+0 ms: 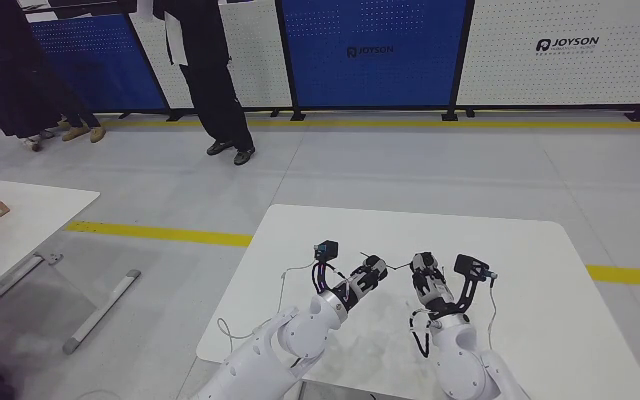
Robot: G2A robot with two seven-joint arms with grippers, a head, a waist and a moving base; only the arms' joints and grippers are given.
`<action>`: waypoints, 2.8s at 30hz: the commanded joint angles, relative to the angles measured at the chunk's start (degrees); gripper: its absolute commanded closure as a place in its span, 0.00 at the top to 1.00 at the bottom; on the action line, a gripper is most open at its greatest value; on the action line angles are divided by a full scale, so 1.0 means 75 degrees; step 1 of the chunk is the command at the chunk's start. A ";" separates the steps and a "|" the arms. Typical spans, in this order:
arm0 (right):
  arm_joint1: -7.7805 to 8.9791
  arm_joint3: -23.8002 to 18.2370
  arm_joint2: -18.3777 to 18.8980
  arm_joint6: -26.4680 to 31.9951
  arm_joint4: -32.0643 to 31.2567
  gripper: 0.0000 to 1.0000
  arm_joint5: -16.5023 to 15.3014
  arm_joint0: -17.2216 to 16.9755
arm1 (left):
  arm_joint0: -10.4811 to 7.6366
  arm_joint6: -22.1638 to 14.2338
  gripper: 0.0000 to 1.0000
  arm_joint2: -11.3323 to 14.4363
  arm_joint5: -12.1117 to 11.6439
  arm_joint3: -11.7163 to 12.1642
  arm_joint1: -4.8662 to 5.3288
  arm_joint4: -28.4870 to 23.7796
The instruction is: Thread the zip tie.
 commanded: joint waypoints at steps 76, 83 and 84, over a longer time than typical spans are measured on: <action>-0.0191 0.0034 0.0040 0.0195 -0.0095 0.00 0.0135 0.0036 | 0.0000 0.0000 0.00 0.0000 0.0000 0.0000 0.0000 0.0000; -0.0195 0.0077 0.0078 0.0185 -0.0042 0.00 0.0096 0.0024 | 0.0028 0.0028 0.00 -0.0015 -0.0024 0.0007 -0.0008 -0.0015; -0.0195 0.0097 0.0115 0.0173 -0.0013 0.00 0.0100 0.0021 | 0.0038 0.0033 0.00 -0.0038 -0.0039 0.0021 -0.0011 -0.0027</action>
